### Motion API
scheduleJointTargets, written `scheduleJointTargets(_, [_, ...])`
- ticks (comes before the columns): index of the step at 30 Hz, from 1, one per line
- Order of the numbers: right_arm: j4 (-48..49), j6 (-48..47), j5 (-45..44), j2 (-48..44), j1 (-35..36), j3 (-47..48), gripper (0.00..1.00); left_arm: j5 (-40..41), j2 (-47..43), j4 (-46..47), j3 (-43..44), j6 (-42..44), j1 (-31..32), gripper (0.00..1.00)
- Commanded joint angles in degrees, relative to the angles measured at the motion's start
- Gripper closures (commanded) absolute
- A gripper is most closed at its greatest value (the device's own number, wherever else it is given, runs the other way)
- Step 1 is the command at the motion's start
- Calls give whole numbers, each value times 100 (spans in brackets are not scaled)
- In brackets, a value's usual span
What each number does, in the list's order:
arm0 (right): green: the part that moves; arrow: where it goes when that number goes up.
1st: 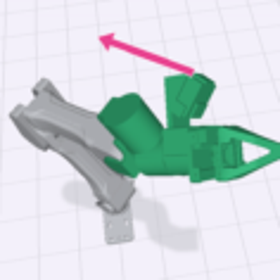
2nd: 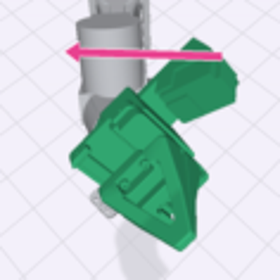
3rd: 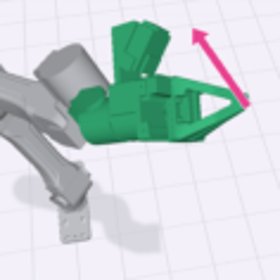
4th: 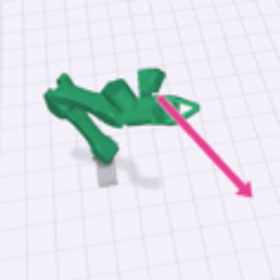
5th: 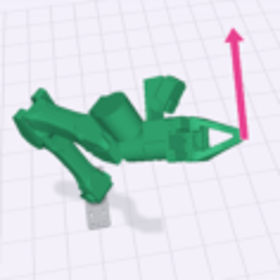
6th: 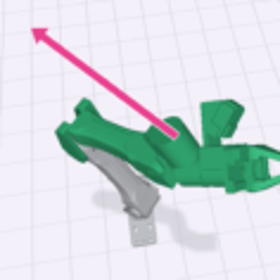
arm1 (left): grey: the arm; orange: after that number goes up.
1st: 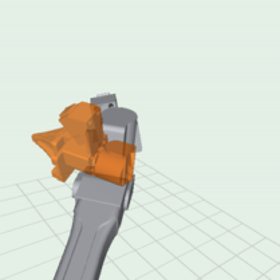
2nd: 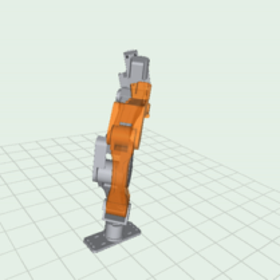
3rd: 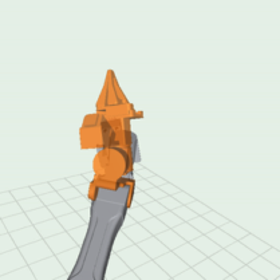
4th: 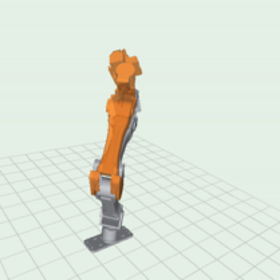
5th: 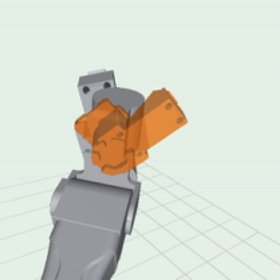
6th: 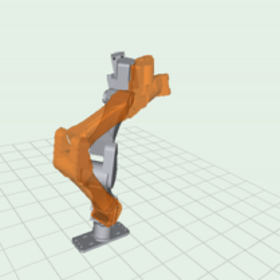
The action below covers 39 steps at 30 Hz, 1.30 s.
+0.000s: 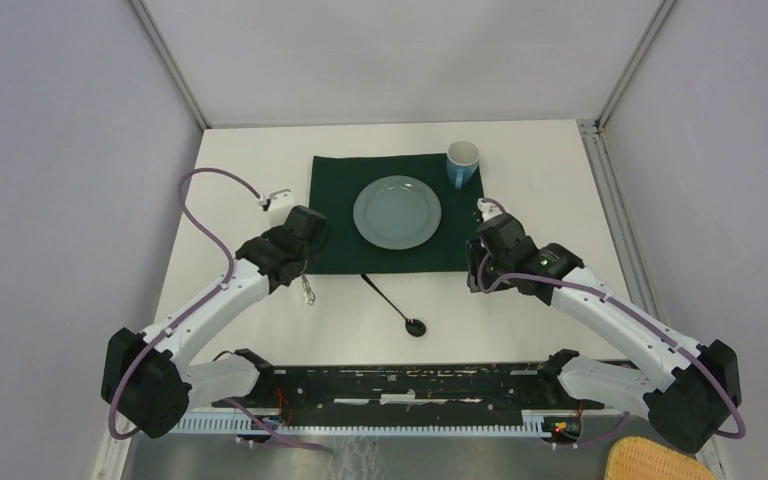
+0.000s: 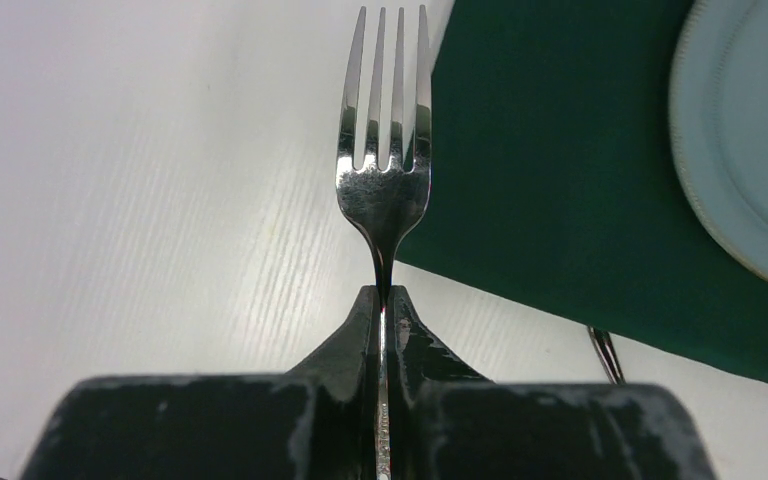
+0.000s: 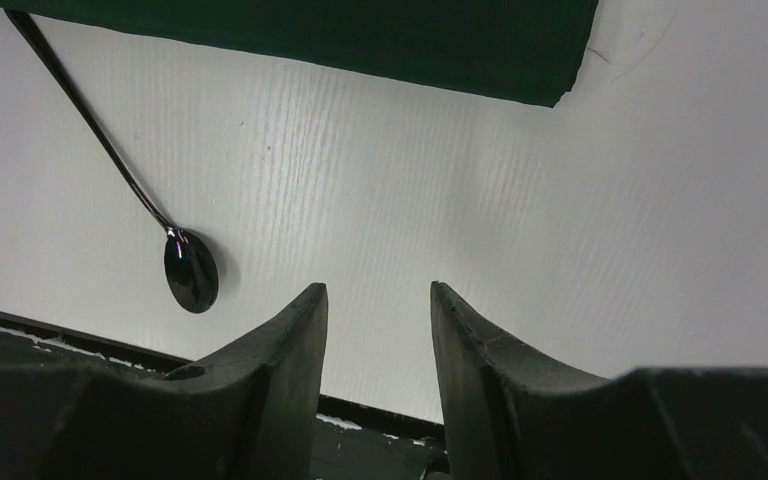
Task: Set the dinner table for one person
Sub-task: Place the fork at the center of the board.
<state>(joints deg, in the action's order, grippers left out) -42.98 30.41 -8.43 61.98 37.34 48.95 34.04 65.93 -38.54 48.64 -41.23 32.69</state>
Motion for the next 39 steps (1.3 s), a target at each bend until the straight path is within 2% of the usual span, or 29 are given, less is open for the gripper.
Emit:
scheduleJointTargets(1, [239,-186,85,29,-64,303,52,70,-36,286,-91,348,-382,98])
scheduleJointTargets(10, [255,-344,214,71,-171,335,52,-61,223,312,-213,421,-1148,98])
scheduleJointTargets(13, [274,-351,259,71,-202,326,52,142,511,94,-62,393,-1271,98])
scheduleJointTargets(26, [535,-157,505,-63,-254,80,52,840,1736,-367,679,665,-1479,98])
scheduleJointTargets(39, [690,-140,623,-204,-315,-156,52,983,2780,-433,1024,786,-1698,98])
